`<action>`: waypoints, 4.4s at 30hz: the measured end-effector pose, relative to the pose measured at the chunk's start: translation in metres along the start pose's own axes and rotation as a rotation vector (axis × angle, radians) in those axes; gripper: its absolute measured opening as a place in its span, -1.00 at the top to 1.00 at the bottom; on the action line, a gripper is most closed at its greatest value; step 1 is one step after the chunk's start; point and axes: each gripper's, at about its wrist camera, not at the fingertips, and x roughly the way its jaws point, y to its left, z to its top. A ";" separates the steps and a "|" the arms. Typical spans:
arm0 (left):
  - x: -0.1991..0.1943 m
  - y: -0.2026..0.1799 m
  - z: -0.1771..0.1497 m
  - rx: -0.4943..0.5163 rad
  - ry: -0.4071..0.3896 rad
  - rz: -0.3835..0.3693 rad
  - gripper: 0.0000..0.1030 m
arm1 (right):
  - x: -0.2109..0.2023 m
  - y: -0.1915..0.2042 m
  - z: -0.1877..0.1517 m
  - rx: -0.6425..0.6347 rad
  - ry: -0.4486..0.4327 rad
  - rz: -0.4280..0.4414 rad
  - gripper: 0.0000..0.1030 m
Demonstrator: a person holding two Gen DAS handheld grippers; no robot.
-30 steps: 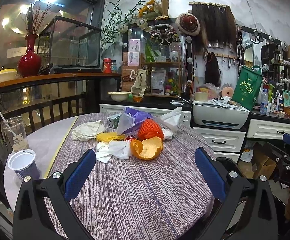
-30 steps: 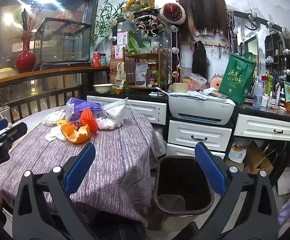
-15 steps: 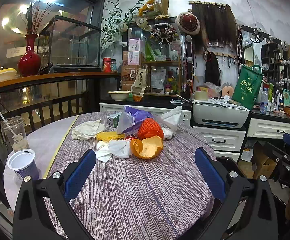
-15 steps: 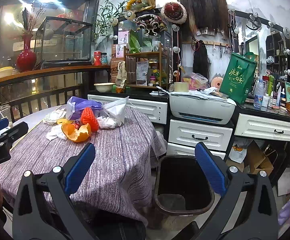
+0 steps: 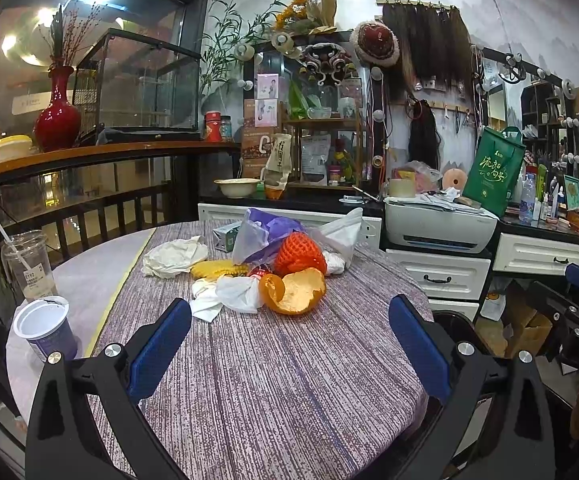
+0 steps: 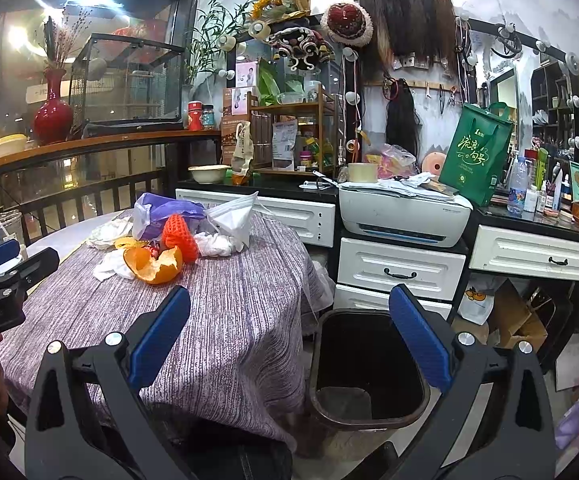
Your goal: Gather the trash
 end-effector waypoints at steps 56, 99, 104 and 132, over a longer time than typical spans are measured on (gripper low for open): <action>0.062 0.063 0.000 -0.110 0.360 0.047 -0.89 | 0.133 0.100 0.024 -0.276 0.342 0.361 -0.89; 0.259 0.073 0.099 -0.158 0.477 -0.135 -0.46 | 0.243 0.090 0.036 -0.061 0.589 0.522 0.87; 0.277 0.074 0.090 -0.185 0.523 -0.157 0.20 | 0.238 0.078 0.036 -0.051 0.575 0.516 0.87; 0.183 0.051 0.142 -0.111 0.217 -0.138 0.75 | 0.205 0.053 0.049 -0.055 0.464 0.470 0.87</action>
